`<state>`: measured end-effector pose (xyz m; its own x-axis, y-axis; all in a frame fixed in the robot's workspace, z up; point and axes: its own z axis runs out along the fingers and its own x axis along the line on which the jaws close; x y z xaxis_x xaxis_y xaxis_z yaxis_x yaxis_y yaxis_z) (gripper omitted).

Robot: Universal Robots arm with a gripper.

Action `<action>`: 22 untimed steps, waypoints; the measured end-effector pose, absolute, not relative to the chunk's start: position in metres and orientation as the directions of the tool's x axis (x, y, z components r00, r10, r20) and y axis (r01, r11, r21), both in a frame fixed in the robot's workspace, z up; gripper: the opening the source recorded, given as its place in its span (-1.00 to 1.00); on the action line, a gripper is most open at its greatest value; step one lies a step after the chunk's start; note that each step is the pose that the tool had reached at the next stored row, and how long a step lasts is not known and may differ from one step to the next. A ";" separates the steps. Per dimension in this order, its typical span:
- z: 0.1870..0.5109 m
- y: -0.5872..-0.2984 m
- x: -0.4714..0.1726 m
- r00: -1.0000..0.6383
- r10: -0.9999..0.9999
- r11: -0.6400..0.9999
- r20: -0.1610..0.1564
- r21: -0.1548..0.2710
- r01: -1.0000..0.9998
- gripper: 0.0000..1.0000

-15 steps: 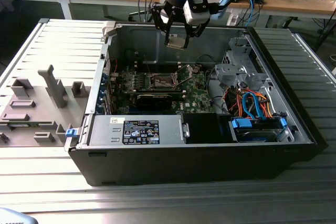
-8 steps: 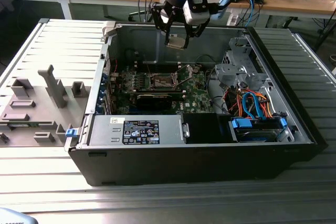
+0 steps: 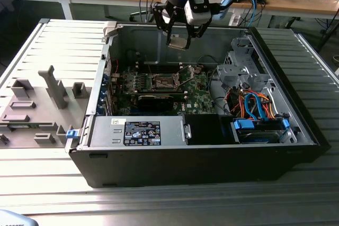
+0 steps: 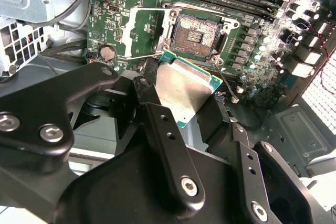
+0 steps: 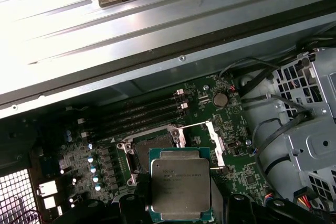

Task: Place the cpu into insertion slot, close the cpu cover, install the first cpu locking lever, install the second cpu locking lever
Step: 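Place the cpu into insertion slot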

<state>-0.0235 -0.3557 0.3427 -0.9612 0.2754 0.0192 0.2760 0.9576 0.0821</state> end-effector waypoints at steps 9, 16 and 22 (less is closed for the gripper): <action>0.343 -0.356 -0.024 -0.960 0.280 0.956 0.019 0.082 0.280 0.09; 0.343 -0.356 -0.024 -0.959 0.283 0.956 0.019 0.082 0.283 0.09; 0.343 -0.356 -0.024 -0.958 0.286 0.955 0.019 0.082 0.286 0.09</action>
<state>-0.0235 -0.3557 0.3427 -0.9582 0.2856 0.0191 0.2862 0.9547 0.0821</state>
